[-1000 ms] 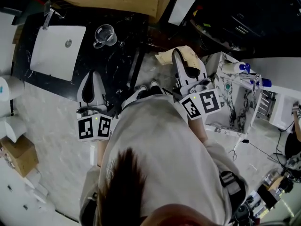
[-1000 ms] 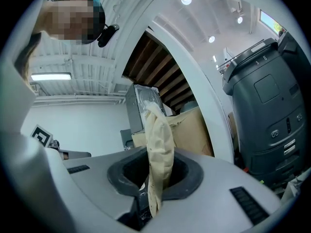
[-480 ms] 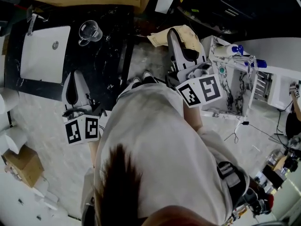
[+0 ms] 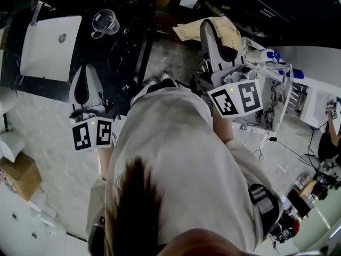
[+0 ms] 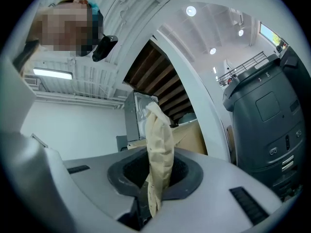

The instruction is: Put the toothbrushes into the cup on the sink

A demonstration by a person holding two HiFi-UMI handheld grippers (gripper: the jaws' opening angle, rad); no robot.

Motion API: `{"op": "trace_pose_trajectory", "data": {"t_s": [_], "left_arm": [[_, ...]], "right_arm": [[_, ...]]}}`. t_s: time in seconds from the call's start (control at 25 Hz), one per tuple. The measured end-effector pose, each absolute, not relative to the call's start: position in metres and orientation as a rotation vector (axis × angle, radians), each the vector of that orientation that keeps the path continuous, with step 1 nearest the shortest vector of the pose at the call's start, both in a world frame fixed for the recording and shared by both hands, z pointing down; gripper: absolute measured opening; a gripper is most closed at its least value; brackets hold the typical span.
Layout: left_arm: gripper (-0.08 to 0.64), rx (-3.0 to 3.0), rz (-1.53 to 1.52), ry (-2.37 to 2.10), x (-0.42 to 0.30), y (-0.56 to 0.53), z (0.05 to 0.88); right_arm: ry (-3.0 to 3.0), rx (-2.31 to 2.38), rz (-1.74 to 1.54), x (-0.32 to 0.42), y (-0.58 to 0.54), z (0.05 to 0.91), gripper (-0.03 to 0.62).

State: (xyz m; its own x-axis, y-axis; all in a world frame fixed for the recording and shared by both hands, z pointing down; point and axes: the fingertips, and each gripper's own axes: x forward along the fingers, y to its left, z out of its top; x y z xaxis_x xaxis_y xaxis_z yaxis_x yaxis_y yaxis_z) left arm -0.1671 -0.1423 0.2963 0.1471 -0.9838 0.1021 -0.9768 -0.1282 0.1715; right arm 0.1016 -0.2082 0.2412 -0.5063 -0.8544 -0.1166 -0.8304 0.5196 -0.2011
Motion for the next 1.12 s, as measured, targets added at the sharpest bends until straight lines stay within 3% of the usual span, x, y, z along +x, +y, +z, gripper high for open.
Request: {"op": "trace_pose_trajectory", "data": {"t_s": [1.12], "left_arm": [[0.015,2.107,-0.139,-1.968,-0.206,-0.133,0.316]], "right_arm": [[2.653,-1.325,0.027,0.045,-0.254,0.201,0.049]]}}
